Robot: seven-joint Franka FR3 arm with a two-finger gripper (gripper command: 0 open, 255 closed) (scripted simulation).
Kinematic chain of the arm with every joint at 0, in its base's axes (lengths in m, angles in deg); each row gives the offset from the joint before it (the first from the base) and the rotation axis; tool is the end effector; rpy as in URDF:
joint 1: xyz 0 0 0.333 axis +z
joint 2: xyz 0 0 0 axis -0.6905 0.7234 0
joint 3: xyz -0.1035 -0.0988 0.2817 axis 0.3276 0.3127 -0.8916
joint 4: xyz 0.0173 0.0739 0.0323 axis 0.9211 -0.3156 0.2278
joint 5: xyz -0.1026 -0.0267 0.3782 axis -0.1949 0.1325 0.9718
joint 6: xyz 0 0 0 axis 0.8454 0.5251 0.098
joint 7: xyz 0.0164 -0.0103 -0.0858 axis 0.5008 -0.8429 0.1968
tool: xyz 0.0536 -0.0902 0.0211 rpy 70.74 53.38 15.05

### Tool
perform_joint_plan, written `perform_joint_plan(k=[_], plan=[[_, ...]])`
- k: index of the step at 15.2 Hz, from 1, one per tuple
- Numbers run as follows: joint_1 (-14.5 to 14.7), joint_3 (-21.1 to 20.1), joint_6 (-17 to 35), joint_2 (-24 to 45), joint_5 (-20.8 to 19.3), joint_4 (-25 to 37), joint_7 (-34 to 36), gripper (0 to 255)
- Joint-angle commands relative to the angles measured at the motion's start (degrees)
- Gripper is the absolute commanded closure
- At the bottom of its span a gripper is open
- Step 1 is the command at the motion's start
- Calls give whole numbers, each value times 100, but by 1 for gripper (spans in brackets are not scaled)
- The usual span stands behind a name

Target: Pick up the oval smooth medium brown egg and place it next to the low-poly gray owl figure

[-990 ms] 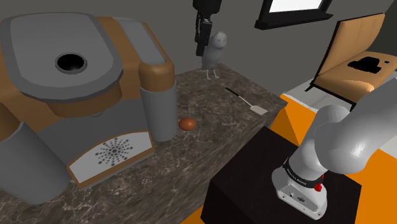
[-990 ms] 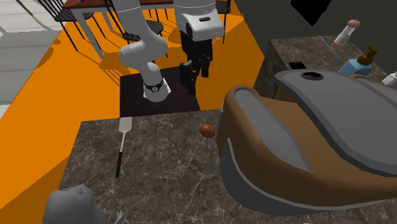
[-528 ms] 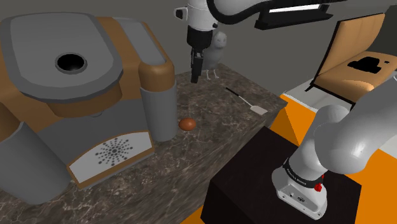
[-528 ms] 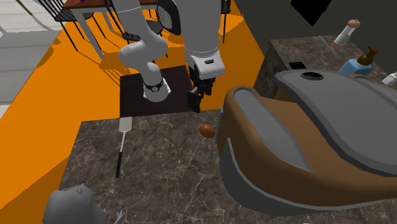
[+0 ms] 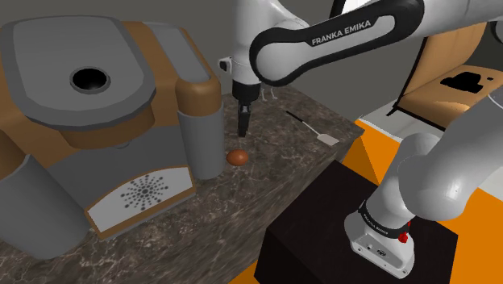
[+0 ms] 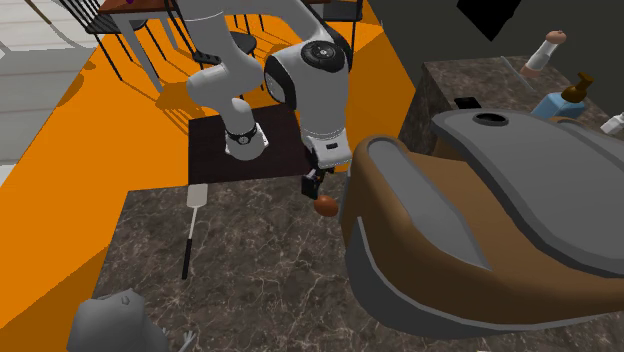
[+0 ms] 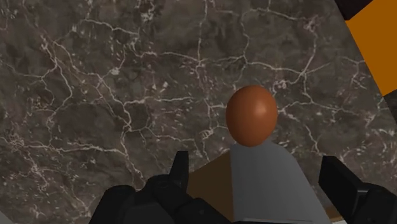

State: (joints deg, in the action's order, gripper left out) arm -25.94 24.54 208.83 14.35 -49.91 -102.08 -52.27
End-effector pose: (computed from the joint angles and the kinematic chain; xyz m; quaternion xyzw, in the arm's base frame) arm 0.4448 0.1944 0.4574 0.9204 0.3900 0.0265 0.0057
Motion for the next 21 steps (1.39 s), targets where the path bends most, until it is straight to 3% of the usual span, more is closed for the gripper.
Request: perform_joint_plan(k=[1,5,13,21], plan=[[11,-22,325,184,30,-201,67,0],[42,-74,942,605,91,-530,204,0],[49,-94,1605,1040,59,-781,259,0],[48,-95,1651,1072,55,-795,262,0]])
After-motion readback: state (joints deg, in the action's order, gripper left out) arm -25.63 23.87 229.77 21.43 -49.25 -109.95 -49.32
